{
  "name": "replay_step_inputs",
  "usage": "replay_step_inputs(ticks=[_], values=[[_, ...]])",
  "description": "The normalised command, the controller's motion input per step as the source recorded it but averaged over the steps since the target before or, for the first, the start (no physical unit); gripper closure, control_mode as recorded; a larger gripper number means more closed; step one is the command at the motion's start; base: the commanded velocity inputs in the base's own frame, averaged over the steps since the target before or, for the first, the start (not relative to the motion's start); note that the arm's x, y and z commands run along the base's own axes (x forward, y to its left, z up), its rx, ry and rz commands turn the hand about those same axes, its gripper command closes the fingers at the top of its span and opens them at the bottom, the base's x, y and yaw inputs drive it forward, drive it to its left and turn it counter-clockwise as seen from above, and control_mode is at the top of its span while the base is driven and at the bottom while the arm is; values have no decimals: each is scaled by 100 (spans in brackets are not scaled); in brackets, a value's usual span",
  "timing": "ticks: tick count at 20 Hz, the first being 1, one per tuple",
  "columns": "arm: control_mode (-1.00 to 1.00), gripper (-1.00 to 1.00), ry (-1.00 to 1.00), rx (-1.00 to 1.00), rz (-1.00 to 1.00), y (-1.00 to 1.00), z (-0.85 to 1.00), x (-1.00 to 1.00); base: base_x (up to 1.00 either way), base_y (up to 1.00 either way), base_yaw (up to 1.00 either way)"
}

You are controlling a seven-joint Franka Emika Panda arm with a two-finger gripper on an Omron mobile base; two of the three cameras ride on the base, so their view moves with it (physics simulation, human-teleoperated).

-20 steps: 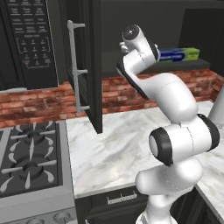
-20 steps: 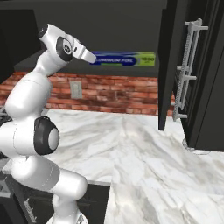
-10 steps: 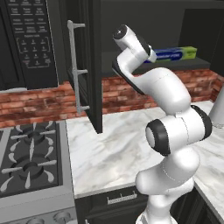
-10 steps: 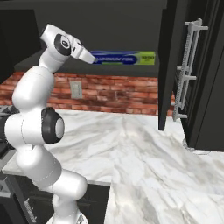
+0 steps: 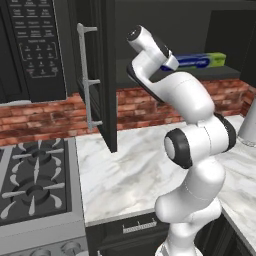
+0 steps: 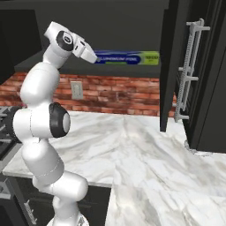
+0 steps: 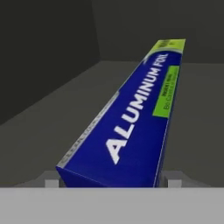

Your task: Retrieve the tupperware and aluminum foil from the cabinet and place them on the dining counter near the plate with lime and lemon to prepare for storing leftovers.

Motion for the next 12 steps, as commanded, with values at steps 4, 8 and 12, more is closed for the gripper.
replay_step_inputs(ticks=[4, 8, 12], values=[[-100, 100, -1, 3, -2, -31, -34, -1, 0, 0, 0], [-100, 100, -10, 0, 1, -4, -36, -48, 0, 0, 0], [-100, 100, -14, 0, 8, 0, -24, -80, 0, 0, 0]])
